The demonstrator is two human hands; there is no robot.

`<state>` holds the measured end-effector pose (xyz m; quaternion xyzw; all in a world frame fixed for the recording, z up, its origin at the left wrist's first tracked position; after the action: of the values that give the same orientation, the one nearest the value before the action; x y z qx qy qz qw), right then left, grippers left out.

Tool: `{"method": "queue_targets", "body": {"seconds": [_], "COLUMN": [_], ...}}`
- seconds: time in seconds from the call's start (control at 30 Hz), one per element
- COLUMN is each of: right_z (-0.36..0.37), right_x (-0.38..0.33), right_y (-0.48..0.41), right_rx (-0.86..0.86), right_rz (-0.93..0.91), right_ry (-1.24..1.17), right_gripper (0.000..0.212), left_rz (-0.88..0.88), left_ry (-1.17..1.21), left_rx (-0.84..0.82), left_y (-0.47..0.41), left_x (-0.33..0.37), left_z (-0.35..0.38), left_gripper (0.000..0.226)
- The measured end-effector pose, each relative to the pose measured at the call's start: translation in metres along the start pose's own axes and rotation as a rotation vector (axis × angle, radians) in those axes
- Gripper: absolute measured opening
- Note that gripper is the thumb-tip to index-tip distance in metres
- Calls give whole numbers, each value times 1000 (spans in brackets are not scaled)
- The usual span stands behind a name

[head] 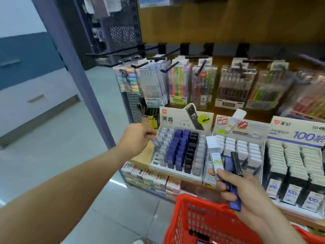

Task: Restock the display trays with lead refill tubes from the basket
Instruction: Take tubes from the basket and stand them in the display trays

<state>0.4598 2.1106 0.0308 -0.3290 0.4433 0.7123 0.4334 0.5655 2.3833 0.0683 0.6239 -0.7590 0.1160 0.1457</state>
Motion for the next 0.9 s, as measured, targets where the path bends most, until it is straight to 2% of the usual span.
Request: {"method": "queue_targets", "body": {"seconds": [0.23,0.5,0.6,0.77,0.9], "right_z": [14,14,16,20,27], "right_x": [1,1,3,8,9], "right_y": [-9,-3,-2,-3,-1], "right_rx": [-15,-20,-16,19,49], "right_rz": [-6,-16,-33,-63,-68], "right_ry": [-46,-8,1,-49,-87], "right_gripper": [25,26,28,17,17], "left_rz": [65,143,173,99,56], "left_ry": [25,-95,-155,-15,-88], "left_rx": [-56,-124,-87,20,25], "left_y": [-15,-22,-20,-20,-18], "left_x": [-12,-11,-9,-5,-7], "left_z": [16,22,28,34,34], "left_gripper": [20,23,21,5,11]}}
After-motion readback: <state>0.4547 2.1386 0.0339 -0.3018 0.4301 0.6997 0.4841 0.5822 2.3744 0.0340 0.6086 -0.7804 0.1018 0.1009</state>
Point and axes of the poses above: each hand's wrist, its own y-axis away from the middle knuckle, its own z-axis out of the palm, x = y × z, the point moved 1 cm from there along -y, towards the middle knuckle, and after that the axes turned 13 degrees about -x, right-handed, at the moved point
